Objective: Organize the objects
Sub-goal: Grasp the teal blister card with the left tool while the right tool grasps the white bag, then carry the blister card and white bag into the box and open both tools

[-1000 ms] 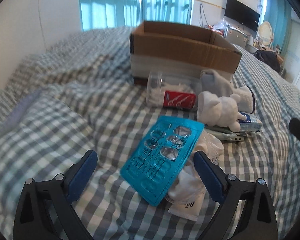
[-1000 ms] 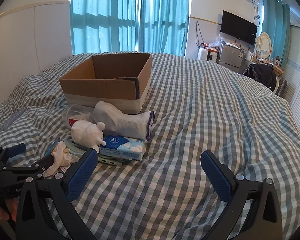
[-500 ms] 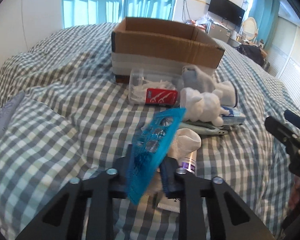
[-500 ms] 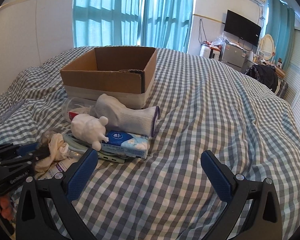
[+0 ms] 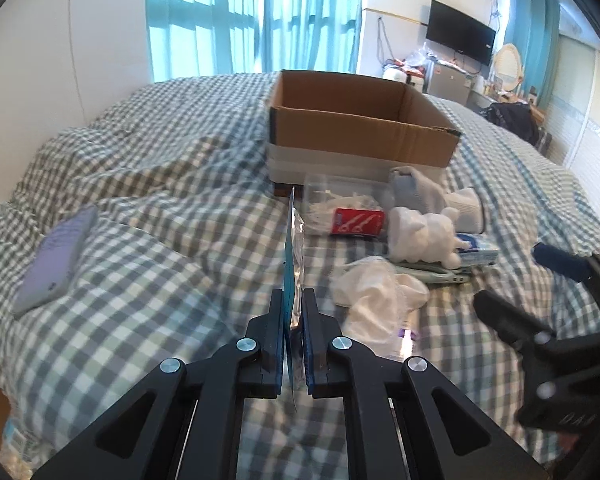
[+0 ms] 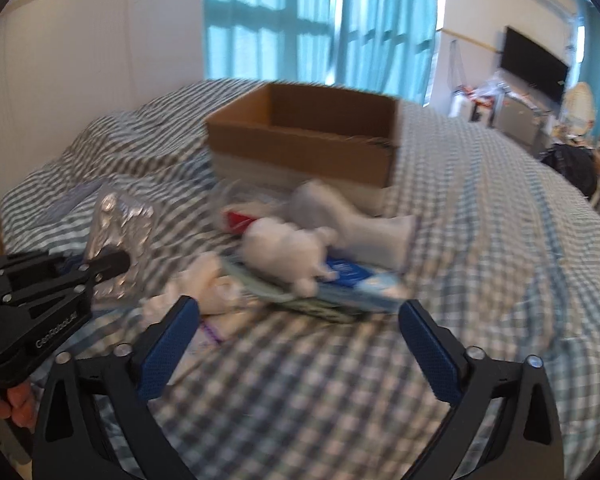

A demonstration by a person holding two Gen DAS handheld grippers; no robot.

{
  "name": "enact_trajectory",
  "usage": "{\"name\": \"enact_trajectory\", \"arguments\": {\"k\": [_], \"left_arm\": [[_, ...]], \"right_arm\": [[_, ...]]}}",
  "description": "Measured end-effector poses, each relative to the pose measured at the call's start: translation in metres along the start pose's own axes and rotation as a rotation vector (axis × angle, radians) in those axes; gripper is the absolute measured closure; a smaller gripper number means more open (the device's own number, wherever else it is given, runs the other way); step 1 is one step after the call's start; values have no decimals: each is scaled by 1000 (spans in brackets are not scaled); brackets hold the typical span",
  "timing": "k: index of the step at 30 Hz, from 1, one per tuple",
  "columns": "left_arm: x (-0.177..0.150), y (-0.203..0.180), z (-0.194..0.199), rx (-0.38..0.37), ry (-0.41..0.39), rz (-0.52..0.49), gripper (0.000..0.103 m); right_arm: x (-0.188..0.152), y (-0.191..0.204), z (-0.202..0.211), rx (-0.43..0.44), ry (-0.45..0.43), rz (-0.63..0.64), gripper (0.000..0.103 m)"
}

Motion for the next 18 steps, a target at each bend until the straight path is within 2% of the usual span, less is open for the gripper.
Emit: {"name": "enact_trajectory", "arguments": {"k": [2, 4, 6, 13, 15, 18], "left_arm": [[-2, 7, 0, 36, 6, -9, 96], [-4, 15, -1, 75, 17, -21, 96], [-7, 20, -3, 97, 26, -23, 96], [-17, 33, -16, 90, 54, 9, 96], [-18, 33, -17, 87, 54, 10, 96], [-18, 32, -17, 83, 54, 10, 96]], "right_arm": [[-7, 15, -12, 35, 42, 9, 12], [-12, 25, -21, 65, 75, 11, 21], [-17, 37, -29, 96, 104, 10, 23], [-19, 59, -48, 114, 136, 44, 30], [-21, 61, -53, 106, 147, 54, 50], [-29, 64, -62, 105, 178, 74, 69]]}}
Point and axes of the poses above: each gripper's, at about its wrist camera, not at the fingertips, and z roughly against the way its jaws point, y to its left, x to its top, the point moved 10 cm from there along -z, roughly the way its jaws point, and after that the axes turned 14 degrees about -z, right-handed, at the moved point
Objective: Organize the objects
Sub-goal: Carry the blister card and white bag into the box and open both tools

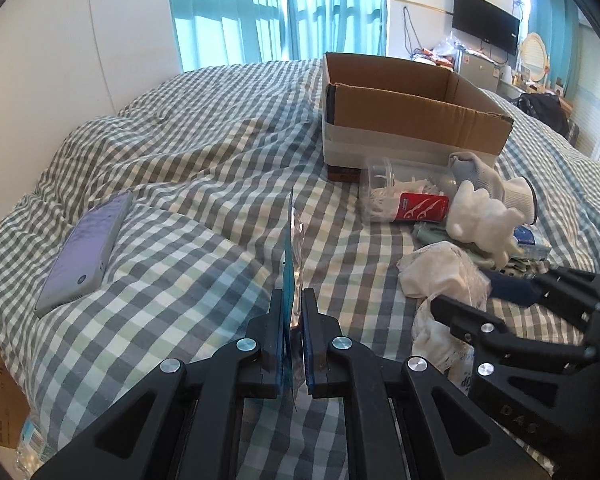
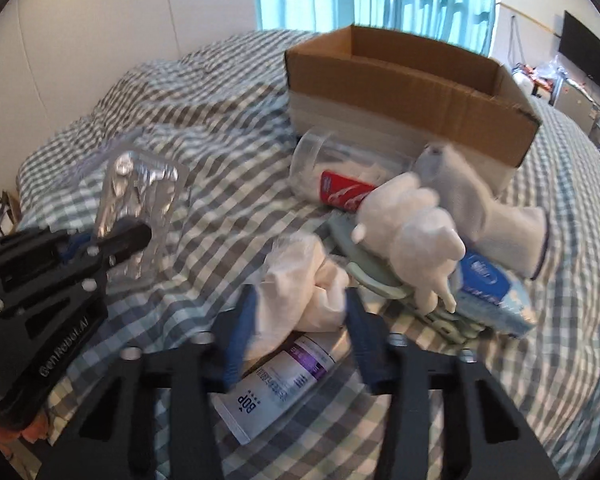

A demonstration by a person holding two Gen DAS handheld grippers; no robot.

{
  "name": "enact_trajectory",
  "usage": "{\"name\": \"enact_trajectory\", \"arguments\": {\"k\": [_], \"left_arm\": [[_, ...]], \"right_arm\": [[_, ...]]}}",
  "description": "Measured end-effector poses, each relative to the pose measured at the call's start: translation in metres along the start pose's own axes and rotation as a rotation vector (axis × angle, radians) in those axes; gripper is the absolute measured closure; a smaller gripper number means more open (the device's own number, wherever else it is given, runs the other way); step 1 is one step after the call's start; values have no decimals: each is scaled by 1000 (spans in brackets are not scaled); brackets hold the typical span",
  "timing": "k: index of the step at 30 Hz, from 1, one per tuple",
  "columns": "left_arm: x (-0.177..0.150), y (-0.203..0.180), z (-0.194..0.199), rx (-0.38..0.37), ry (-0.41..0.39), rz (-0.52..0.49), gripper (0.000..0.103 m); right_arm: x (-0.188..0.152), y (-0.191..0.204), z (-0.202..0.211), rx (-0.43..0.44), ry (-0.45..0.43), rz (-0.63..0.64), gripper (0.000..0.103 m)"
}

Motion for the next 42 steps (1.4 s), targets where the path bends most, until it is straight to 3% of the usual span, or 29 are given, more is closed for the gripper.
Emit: {"name": "enact_trajectory", "arguments": {"k": [3, 8, 29, 42], "left_arm": [[0, 0, 0, -1, -2, -1, 96], [2, -5, 5, 0, -7, -9, 96], [44, -30, 64, -9, -133, -47, 96], [121, -40, 74, -31, -250, -70, 96]], "right_arm": [[-2, 1, 1, -11, -10, 26, 83], [1, -1, 12, -6, -41, 28, 92], [34, -20, 105, -24, -236, 13, 95], [101, -52, 147, -37, -367, -6, 95]]}}
Point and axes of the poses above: each gripper's, at about its wrist camera, not at the fingertips, and z roughly against the way its jaws point, y to its left, x to its top, the point moved 10 cm from there along -z, roughly the way its jaws point, and after that the axes turned 14 degrees about -z, right-handed, at the moved point
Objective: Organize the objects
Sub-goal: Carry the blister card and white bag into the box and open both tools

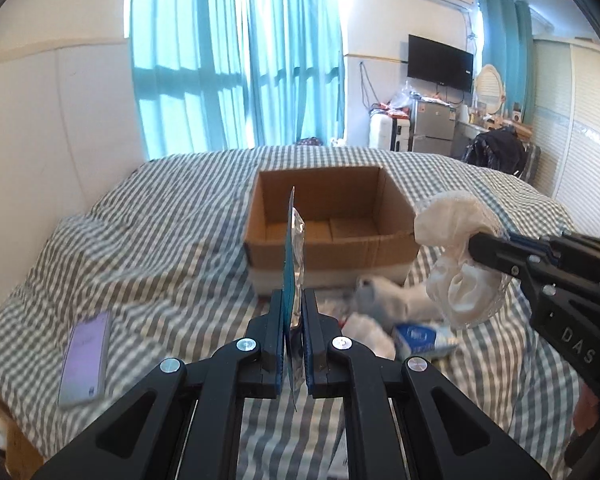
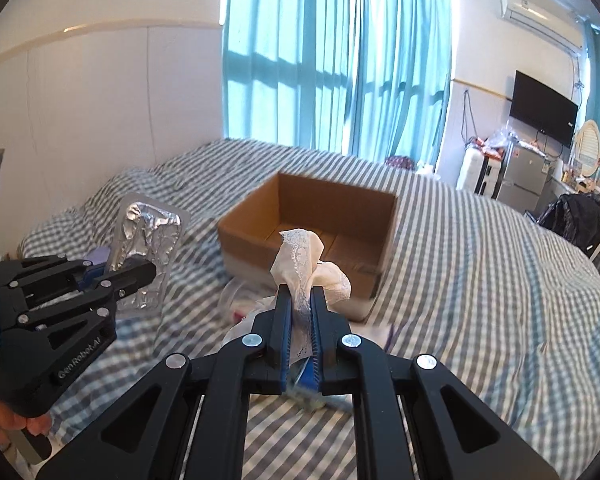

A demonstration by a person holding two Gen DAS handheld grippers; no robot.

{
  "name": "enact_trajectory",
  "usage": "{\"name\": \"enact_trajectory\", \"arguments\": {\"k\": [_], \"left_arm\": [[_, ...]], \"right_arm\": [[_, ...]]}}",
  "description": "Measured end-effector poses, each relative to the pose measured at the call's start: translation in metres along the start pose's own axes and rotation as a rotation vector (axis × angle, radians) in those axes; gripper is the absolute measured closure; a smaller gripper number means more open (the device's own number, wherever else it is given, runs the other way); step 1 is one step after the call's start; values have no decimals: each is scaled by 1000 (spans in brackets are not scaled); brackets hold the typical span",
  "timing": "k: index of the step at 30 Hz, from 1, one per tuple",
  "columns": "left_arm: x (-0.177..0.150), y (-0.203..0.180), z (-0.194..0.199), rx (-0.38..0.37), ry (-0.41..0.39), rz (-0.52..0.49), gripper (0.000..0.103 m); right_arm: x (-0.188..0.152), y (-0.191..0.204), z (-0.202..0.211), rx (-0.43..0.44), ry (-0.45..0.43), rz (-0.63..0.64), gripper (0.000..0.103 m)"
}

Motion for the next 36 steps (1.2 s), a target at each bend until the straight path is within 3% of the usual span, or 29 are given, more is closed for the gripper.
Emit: {"name": "enact_trajectory", "arguments": {"k": [10, 17, 29, 36], "left_arm": [[64, 0, -50, -40, -24, 1, 96], [84, 7, -98, -56, -6, 18, 96], [74, 16, -175, -46, 88, 10, 96], [68, 12, -194, -51, 111, -21, 96]], "right_arm": [[66, -20, -33, -2, -46, 5, 95], [101, -31, -78, -12, -47, 20, 95], [108, -48, -178, -5, 46, 3, 95], [94, -56, -204, 12, 87, -18, 95]]}}
Point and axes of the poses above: each gripper's, at about its wrist camera, not at the fingertips, and z roughly against the way its jaws point, y to its left, x to its top, the point moved 10 cm from there along -z, roughly the way its jaws point, and after that the axes turned 14 degrees about -z, right-handed, at the moved point
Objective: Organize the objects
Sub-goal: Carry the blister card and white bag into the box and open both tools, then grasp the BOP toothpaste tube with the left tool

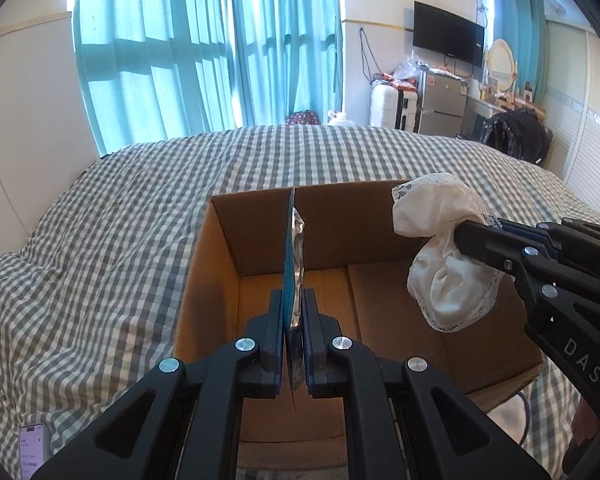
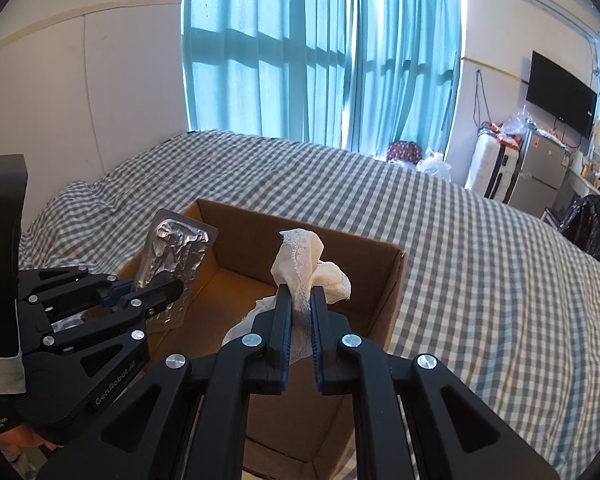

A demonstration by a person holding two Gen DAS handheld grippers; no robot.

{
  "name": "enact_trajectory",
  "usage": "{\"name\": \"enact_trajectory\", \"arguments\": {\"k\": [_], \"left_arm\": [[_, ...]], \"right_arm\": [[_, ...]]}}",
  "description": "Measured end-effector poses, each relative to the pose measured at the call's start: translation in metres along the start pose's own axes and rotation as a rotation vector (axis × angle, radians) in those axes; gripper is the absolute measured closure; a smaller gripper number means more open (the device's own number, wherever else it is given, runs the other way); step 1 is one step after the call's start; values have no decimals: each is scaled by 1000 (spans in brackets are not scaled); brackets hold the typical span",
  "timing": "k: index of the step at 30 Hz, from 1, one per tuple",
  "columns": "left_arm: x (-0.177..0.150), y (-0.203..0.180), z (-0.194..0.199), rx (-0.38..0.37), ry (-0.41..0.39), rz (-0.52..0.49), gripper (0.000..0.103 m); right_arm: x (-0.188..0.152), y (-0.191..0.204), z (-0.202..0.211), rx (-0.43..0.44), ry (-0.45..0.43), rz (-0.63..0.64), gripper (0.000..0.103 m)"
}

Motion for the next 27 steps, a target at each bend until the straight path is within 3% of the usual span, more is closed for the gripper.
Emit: {"name": "enact_trajectory", "arguments": {"k": [4, 7, 9, 11, 18, 20, 22, 27], "left_arm": [[-5, 1, -7, 5, 29, 17, 93], [-9, 0, -8, -10, 50, 28, 89], [-9, 0, -3, 6, 54, 26, 71], [-8, 4, 5, 48, 41, 38, 39], [1, 16, 44, 100, 2, 70, 22], [5, 19, 58, 121, -14, 71, 11], [8, 24, 73, 146, -32, 76, 3], [12, 24, 109, 184, -64, 73, 0]], "right_arm": [[-4, -9, 0, -10, -2, -21, 93], [-3, -14, 5, -18, -6, -40, 85], [-1, -18, 11, -27, -13, -53, 66], [2, -20, 18, -34, -21, -62, 53], [20, -23, 65, -41, -79, -51, 32], [23, -20, 80, -33, -99, -44, 26], [30, -18, 100, -24, -128, -28, 25], [32, -10, 146, 3, -167, 0, 23]]}}
Point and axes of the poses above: each gripper's, at about its wrist camera, not at the fingertips, and z roughly against the way its jaws point, y to its left, x to its top, the point moved 10 cm from there along -z, roughly the way its jaws point, and after that the axes turned 14 degrees about -z, right-handed, at the moved point
